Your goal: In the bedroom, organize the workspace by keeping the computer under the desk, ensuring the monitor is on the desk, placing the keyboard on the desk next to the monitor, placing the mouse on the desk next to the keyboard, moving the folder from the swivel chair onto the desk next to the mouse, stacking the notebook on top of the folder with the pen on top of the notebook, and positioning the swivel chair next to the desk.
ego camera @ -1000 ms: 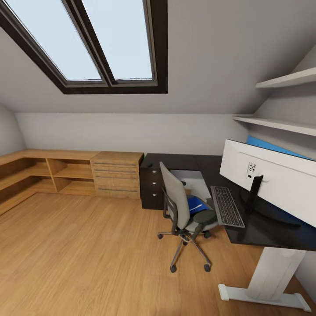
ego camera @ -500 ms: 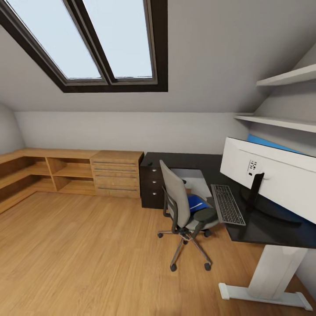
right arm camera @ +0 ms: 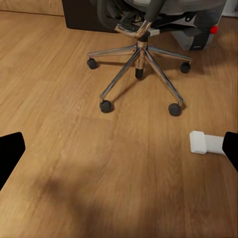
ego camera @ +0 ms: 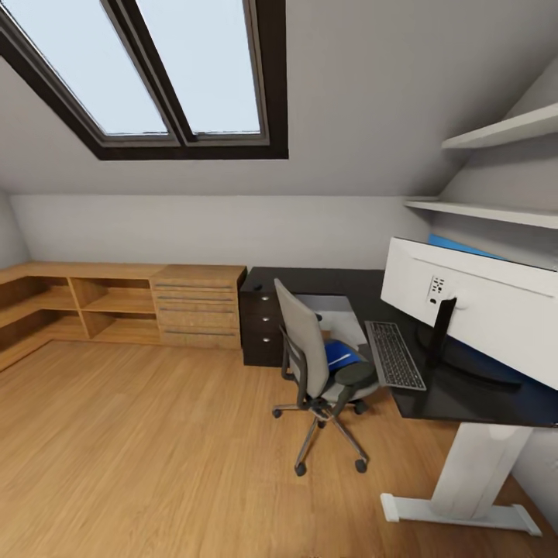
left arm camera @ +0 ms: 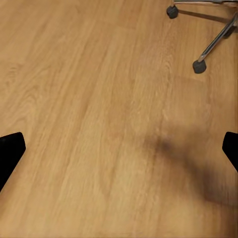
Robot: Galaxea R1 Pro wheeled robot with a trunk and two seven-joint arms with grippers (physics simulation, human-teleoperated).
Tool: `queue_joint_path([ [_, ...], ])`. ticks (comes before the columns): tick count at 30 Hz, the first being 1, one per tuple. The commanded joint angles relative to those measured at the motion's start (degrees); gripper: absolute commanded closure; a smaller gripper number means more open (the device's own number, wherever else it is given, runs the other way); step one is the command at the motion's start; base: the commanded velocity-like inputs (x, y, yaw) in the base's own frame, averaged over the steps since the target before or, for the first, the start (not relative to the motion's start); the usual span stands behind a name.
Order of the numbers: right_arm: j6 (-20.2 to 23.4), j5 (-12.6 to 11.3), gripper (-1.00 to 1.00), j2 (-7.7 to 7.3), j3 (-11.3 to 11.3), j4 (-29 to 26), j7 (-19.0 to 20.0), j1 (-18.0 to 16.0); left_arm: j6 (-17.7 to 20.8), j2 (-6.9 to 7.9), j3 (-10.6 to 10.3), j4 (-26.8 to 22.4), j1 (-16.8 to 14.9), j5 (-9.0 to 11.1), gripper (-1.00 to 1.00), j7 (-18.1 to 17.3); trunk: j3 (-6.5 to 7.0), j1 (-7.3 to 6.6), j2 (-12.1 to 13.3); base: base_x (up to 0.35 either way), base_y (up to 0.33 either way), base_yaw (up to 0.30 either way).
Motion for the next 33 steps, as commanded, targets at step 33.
queue_joint_path([
  [33,4.35,-0.42,-1.00,0.47,-0.49,0.14,-2.40,-0.04,-0.04,0.11,0.21,0.07,-0.03,0.40,-1.00,2.85,-6.00,7.25,-13.29,0.000,0.000,-0.005],
])
